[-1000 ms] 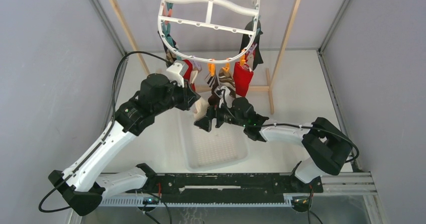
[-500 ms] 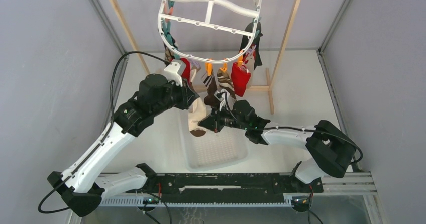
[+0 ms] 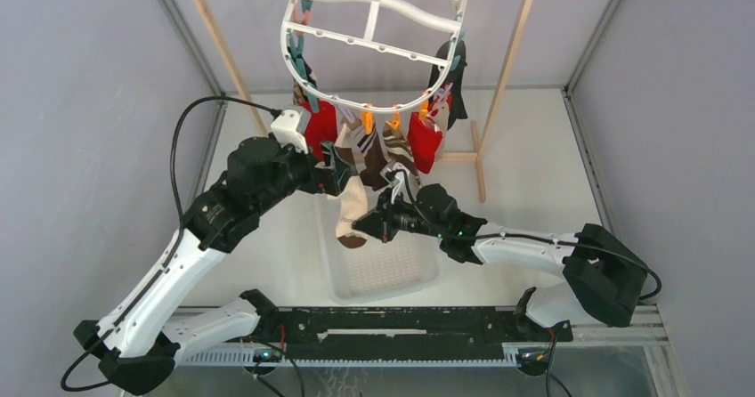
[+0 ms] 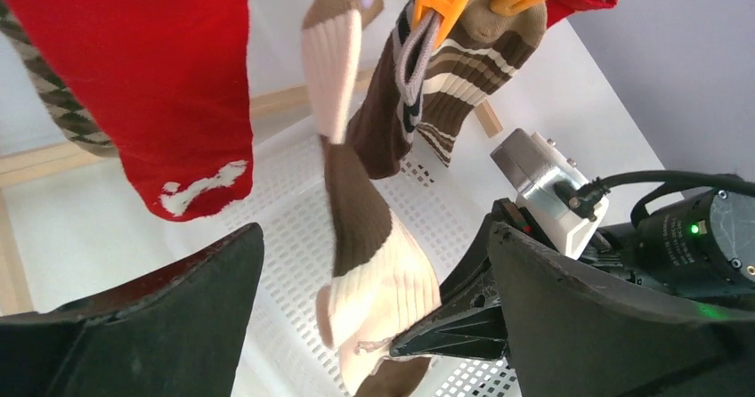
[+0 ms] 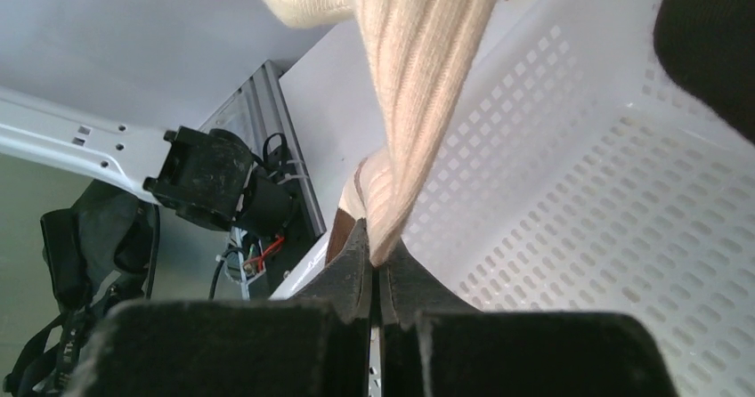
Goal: Remove the socks clipped to the hanger
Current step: Remove the sock from the hanger.
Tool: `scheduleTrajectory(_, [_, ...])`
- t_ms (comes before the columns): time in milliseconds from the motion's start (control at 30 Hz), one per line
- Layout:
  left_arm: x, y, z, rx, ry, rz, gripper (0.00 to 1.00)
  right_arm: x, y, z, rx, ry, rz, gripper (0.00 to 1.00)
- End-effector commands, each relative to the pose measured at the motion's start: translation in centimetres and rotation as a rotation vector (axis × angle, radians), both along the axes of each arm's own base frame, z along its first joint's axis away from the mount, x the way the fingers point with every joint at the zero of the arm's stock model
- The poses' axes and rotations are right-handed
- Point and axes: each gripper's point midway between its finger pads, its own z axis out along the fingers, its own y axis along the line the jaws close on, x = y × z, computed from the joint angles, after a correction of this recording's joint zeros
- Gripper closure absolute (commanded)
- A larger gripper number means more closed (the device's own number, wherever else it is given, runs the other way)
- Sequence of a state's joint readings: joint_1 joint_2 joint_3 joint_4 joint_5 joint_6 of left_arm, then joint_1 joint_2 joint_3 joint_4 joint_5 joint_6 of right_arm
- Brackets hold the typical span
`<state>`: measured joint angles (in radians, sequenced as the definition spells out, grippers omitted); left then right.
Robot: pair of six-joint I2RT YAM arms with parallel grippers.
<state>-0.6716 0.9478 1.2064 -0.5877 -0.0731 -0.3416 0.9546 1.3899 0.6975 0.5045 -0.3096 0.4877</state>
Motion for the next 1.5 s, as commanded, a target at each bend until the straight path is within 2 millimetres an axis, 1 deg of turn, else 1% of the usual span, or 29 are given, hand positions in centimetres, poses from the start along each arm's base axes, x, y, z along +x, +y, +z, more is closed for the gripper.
scheduleTrajectory(0, [0.1, 1.7, 1.7, -0.031, -0.062, 0.074, 0.0, -1.1, 0.0, 1.3, 0.042, -0.024, 0.018, 1.0])
scheduleTrajectory(167, [-0.1, 3.8, 2.8, -0.049, -0.111, 0.153, 0.0, -2.6, -0.1, 1.4, 0.071, -0.008, 0.057, 1.0])
scheduleTrajectory(233, [-0.3, 4.4, 3.5, -0.078, -0.146, 0.174, 0.0, -3.1, -0.3, 1.4, 0.077, -0.003, 0.064, 1.0])
scheduleTrajectory(300, [-0.6, 4.7, 4.7, -0.126, -0.201, 0.174, 0.0, -3.5, -0.4, 1.2, 0.078, 0.002, 0.07, 1.0])
scheduleTrajectory(367, [-0.6, 4.4, 5.0, -0.15, -0.228, 0.161, 0.0, -3.9, -0.4, 1.4, 0.083, 0.004, 0.076, 1.0])
scheduleTrajectory(500, [-0.4, 3.2, 5.6, -0.215, -0.242, 0.122, 0.0, -4.6, -0.3, 2.0, 0.095, 0.001, 0.082, 1.0])
scheduleTrajectory(633, [-0.2, 2.1, 6.4, -0.277, -0.26, 0.092, 0.0, -5.0, -0.4, 2.7, 0.109, -0.002, 0.082, 1.0])
scheduleTrajectory(733, [-0.3, 1.0, 6.8, -0.298, -0.254, 0.045, 0.0, -5.2, -0.5, 3.1, 0.111, -0.007, 0.073, 1.0])
scheduleTrajectory(867, [-0.2, 0.1, 6.9, -0.331, -0.242, 0.016, 0.0, -5.1, -0.5, 3.2, 0.103, -0.008, 0.063, 1.0])
scheduleTrajectory(1133, [0.2, -0.6, 7.5, -0.416, -0.244, 0.02, 0.01, -5.2, 0.4, 2.7, 0.059, -0.009, 0.041, 1.0])
scheduleTrajectory(1200, [0.4, -0.9, 7.6, -0.426, -0.241, 0.015, 0.03, -5.5, 0.7, 2.6, 0.052, -0.01, 0.044, 1.0])
scheduleTrajectory(1333, [0.8, -1.8, 7.3, -0.426, -0.222, -0.003, 0.12, -6.2, 1.2, 2.5, 0.04, -0.016, 0.051, 1.0])
scheduleTrajectory(1400, [1.0, -2.1, 7.2, -0.422, -0.218, -0.009, 0.22, -6.4, 1.3, 2.4, 0.039, -0.017, 0.054, 1.0])
scheduleTrajectory(1467, [1.3, -2.3, 7.1, -0.416, -0.216, -0.008, 0.28, -6.5, 1.4, 2.4, 0.037, -0.017, 0.055, 1.0])
